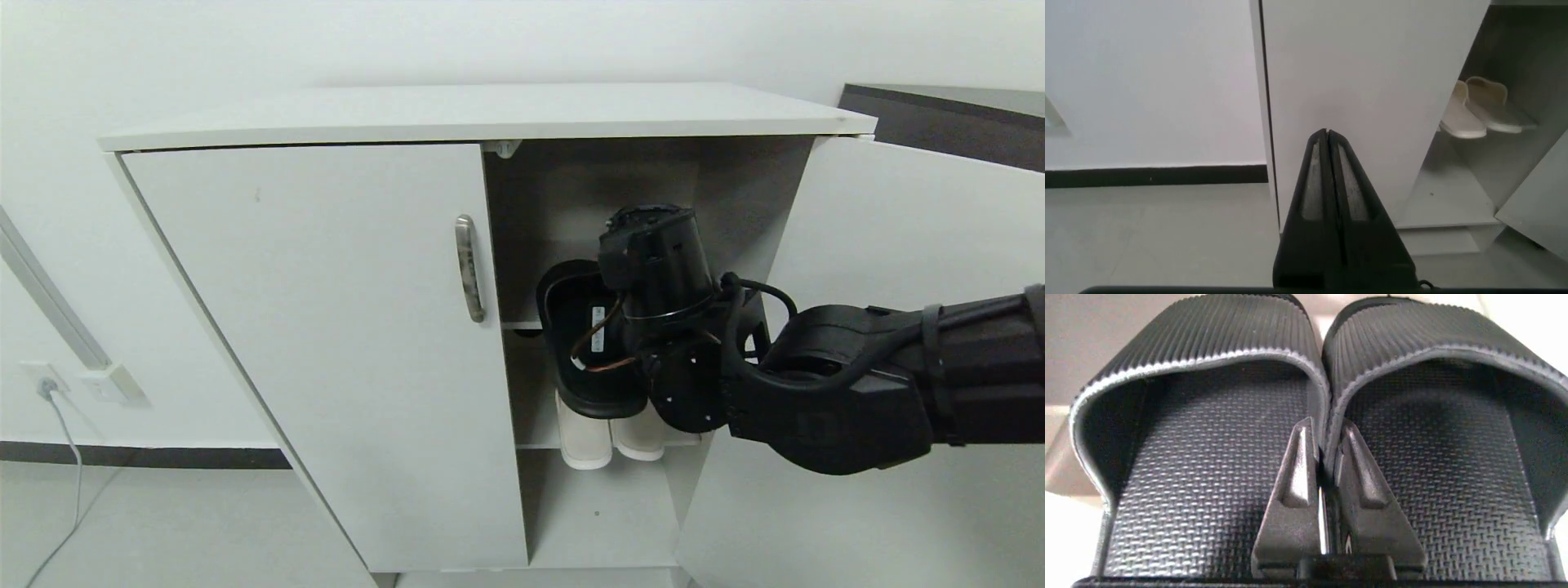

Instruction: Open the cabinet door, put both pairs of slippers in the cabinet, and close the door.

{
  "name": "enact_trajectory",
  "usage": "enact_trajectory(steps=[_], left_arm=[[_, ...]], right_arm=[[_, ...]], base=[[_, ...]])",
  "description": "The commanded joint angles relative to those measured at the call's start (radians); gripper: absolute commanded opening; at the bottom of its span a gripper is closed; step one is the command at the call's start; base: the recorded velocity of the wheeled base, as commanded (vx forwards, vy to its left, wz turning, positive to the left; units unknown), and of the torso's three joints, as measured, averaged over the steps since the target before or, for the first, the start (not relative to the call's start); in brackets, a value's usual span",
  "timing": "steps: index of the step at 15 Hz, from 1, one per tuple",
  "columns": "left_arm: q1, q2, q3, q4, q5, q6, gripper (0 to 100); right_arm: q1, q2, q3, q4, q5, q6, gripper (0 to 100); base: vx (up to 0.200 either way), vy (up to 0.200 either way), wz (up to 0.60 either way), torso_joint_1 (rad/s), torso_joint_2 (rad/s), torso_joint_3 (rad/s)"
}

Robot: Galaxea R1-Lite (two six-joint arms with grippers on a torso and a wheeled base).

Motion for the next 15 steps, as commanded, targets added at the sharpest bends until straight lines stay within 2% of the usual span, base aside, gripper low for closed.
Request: enact_trajectory(steps=[1, 8, 13, 15], left_arm=[[-0.001, 0.001, 0.000, -0.001, 0.002, -0.001, 0], [-0.001, 0.001, 0.000, -0.001, 0.005, -0.005, 0], [-0.001, 0.001, 0.000, -0.001, 0.005, -0.005, 0], [-0.001, 0.001, 0.000, -0.001, 0.005, -0.005, 0]], right_arm=[[-0.039, 0.069, -0.074, 0.001, 0.002, -0.013, 0], [-0.118, 0.221, -0.321, 0.010, 0.031, -0.093, 0], [-0.148, 0.313, -0.559, 0.158, 0.051, -0.098, 0], [-0.159, 0.350, -0.583, 0.196, 0.059, -0.096, 0]], base=[[0.000, 0.000, 0.00, 0.000, 0.00, 0.000], [0.000, 0.000, 0.00, 0.000, 0.00, 0.000], [0.000, 0.000, 0.00, 0.000, 0.00, 0.000], [0.000, 0.000, 0.00, 0.000, 0.00, 0.000]])
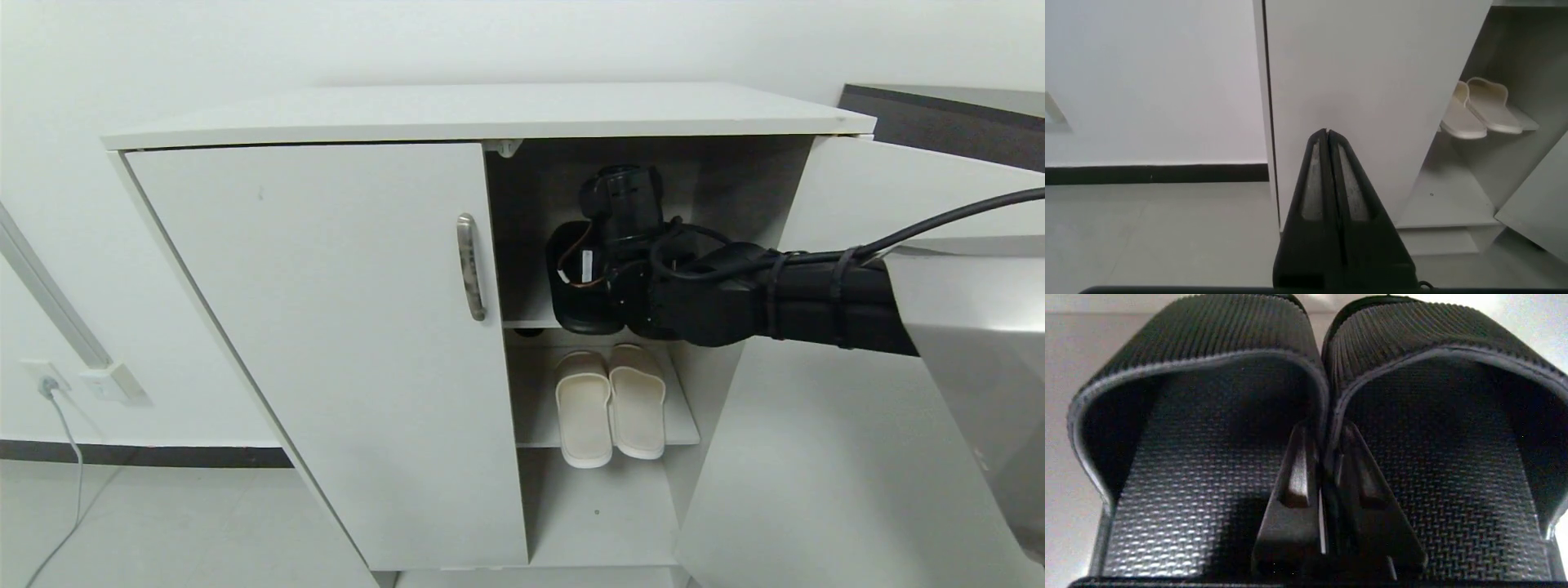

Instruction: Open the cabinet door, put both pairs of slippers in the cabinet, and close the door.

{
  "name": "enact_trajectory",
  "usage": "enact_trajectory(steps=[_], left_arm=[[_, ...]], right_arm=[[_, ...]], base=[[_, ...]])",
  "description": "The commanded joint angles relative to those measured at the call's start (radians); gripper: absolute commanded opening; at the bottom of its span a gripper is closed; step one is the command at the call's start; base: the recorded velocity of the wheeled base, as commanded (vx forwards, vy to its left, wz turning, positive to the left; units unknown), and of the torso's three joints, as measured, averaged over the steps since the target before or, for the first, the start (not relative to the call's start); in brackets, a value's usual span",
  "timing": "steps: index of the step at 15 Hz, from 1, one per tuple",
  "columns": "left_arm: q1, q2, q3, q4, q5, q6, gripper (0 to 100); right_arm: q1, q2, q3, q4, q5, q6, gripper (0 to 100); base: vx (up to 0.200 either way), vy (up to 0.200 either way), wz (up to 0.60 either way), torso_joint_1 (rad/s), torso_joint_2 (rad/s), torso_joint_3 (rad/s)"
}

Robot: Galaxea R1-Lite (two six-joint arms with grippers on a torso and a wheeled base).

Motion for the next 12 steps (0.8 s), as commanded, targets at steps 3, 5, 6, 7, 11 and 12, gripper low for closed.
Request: enact_trajectory(steps=[3, 5, 6, 7, 11, 12], left_arm=[[0.000, 0.001, 0.000, 0.000, 0.000, 0.000, 0], [0.000, 0.001, 0.000, 0.000, 0.000, 0.000, 0], [0.000, 0.001, 0.000, 0.000, 0.000, 0.000, 0], [0.000, 0.001, 0.000, 0.000, 0.000, 0.000, 0], [0.000, 0.001, 0.000, 0.000, 0.000, -0.002, 0], [0.000, -0.001, 0.000, 0.000, 0.000, -0.002, 0]], right_arm=[[-0.022, 0.060, -0.026, 0.009, 0.013, 0.001, 0], [-0.026, 0.060, -0.026, 0.009, 0.013, 0.002, 0], [-0.026, 0.060, -0.026, 0.009, 0.013, 0.004, 0], [-0.026, 0.061, -0.026, 0.009, 0.013, 0.004, 0], [-0.026, 0.058, -0.026, 0.000, 0.013, 0.008, 0], [-0.025, 0.057, -0.026, 0.000, 0.013, 0.008, 0]], base=[[0.000, 0.000, 0.00, 0.000, 0.00, 0.000], [0.000, 0.000, 0.00, 0.000, 0.00, 0.000], [0.000, 0.000, 0.00, 0.000, 0.00, 0.000], [0.000, 0.000, 0.00, 0.000, 0.00, 0.000], [0.000, 0.000, 0.00, 0.000, 0.00, 0.000], [0.000, 0.000, 0.00, 0.000, 0.00, 0.000]])
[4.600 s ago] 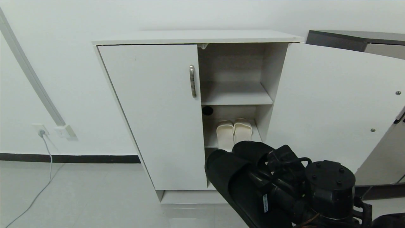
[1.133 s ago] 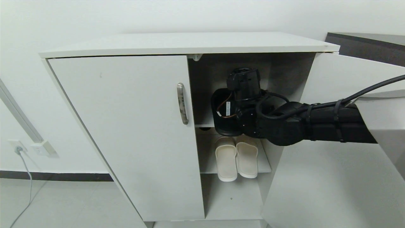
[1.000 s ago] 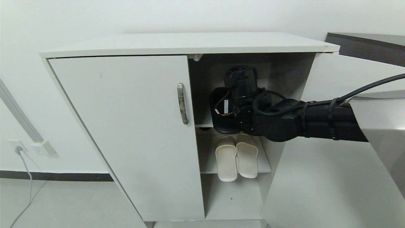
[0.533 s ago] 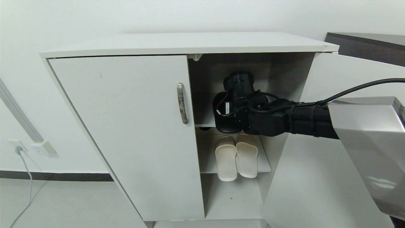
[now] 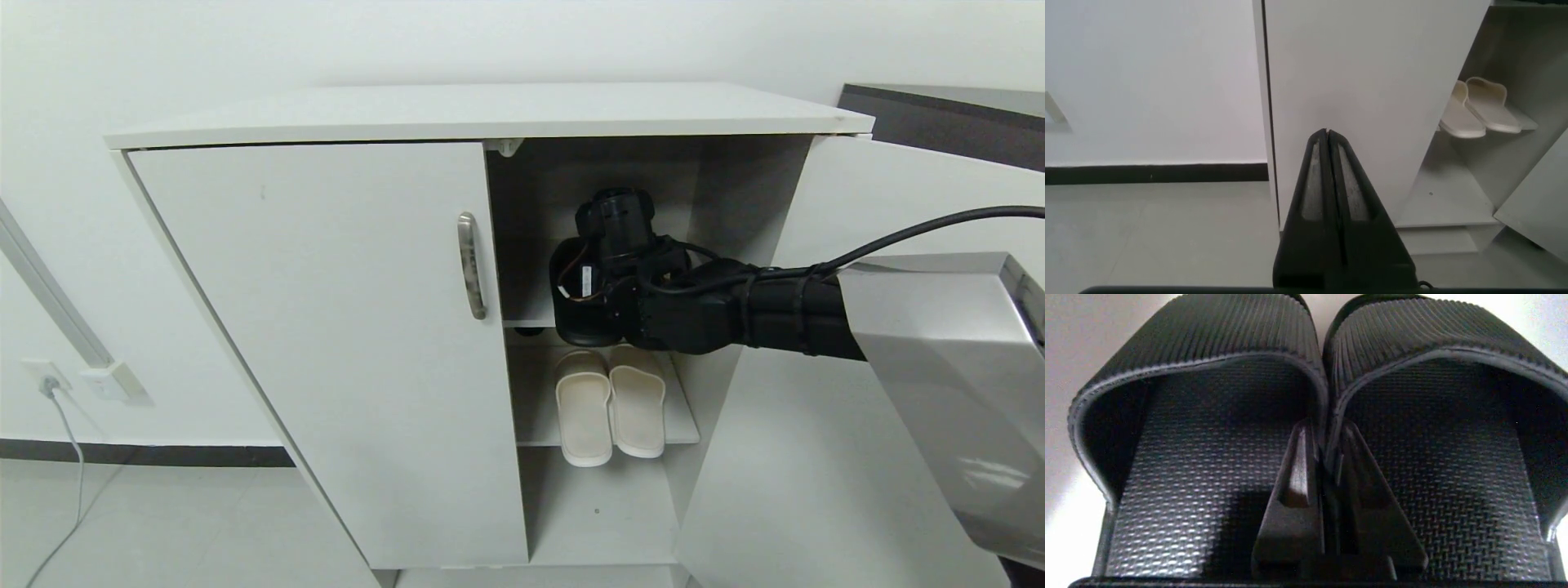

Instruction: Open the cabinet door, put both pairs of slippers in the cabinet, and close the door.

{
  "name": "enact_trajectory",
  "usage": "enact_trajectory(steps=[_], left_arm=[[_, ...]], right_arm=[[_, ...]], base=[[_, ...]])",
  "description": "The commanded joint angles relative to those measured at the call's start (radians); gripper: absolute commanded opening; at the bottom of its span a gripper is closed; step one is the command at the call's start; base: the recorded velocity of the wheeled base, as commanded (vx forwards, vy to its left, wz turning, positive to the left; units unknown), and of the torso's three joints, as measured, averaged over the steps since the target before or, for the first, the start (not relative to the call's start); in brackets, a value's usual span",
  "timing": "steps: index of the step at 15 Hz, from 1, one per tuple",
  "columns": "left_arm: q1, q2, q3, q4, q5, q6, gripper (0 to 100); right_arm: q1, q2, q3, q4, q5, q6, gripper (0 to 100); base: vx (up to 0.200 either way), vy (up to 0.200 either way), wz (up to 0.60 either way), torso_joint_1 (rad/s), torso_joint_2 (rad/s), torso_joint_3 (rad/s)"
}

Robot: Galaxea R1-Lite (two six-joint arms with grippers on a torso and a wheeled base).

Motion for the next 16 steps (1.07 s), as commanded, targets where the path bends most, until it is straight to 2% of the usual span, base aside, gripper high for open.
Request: enact_trajectory(steps=[1, 16], left_arm=[[0.000, 0.001, 0.000, 0.000, 0.001, -0.001, 0], [0.000, 0.001, 0.000, 0.000, 0.012, -0.002, 0]], right_arm=[[0.002, -0.006, 0.000, -0.002, -0.002, 0.000, 0], [0.008, -0.017, 0.000, -0.025, -0.007, -0.003, 0]], base=[[0.000, 0.000, 0.00, 0.000, 0.00, 0.000], [0.000, 0.000, 0.00, 0.000, 0.00, 0.000]])
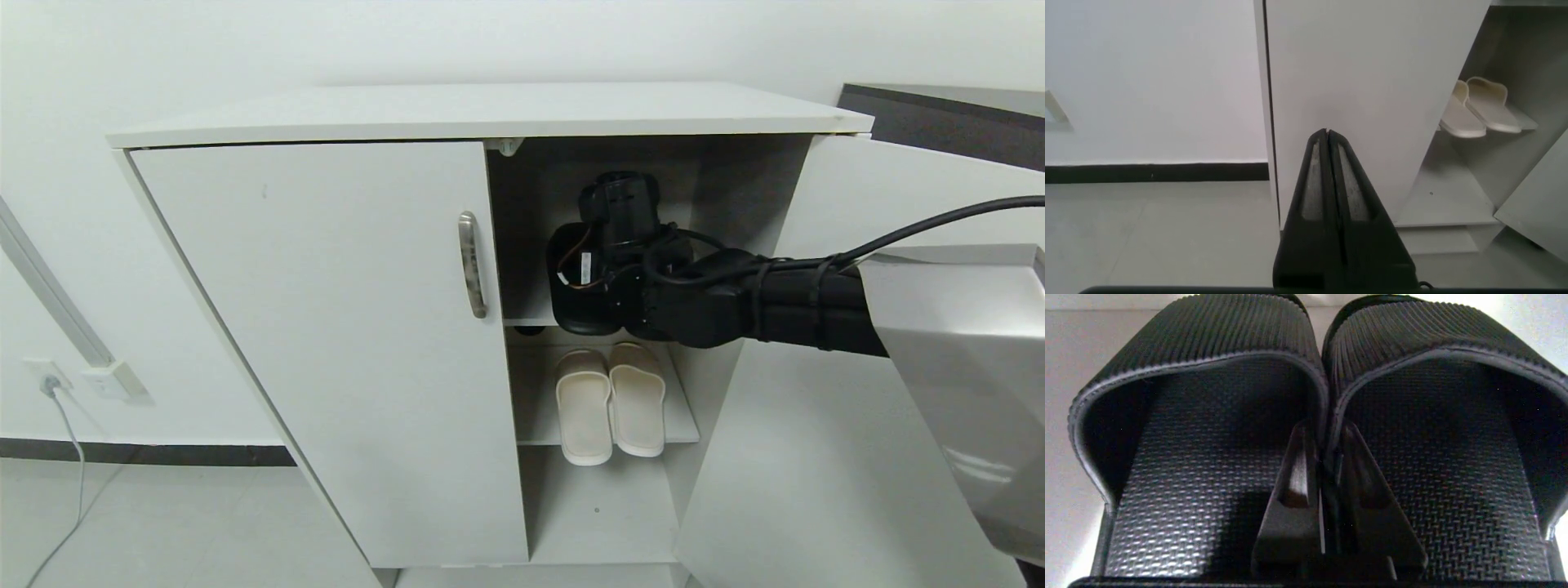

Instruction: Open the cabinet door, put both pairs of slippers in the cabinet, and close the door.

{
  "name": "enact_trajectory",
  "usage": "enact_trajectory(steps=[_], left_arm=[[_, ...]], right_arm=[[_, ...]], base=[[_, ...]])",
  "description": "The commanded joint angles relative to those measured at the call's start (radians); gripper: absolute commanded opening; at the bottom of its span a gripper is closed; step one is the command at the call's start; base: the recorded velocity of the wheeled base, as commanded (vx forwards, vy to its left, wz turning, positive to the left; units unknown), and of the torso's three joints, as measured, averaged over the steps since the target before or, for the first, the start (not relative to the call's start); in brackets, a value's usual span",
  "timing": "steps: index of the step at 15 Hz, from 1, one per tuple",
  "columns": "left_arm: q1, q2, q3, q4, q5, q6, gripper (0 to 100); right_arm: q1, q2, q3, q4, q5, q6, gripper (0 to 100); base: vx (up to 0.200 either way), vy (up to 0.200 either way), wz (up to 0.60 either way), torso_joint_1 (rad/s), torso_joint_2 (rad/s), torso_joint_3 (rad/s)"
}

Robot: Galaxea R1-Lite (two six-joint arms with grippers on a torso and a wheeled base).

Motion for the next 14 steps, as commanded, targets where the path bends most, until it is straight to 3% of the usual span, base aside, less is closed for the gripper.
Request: enact_trajectory(steps=[1, 6, 7, 14], left_arm=[[0.000, 0.001, 0.000, 0.000, 0.003, 0.000, 0], [0.000, 0.001, 0.000, 0.000, 0.003, 0.000, 0], [0.000, 0.001, 0.000, 0.000, 0.003, 0.000, 0], [0.000, 0.001, 0.000, 0.000, 0.004, 0.000, 0]], right_arm=[[-0.004, 0.014, 0.000, -0.002, 0.000, 0.001, 0], [-0.004, 0.014, 0.000, 0.003, 0.000, -0.001, 0], [-0.004, 0.014, 0.000, 0.004, 0.000, -0.002, 100], [0.001, -0.012, 0.000, 0.009, 0.000, -0.002, 100]], base=[[0.000, 0.000, 0.00, 0.000, 0.00, 0.000], [0.000, 0.000, 0.00, 0.000, 0.00, 0.000], [0.000, 0.000, 0.00, 0.000, 0.00, 0.000], [0.000, 0.000, 0.00, 0.000, 0.00, 0.000]])
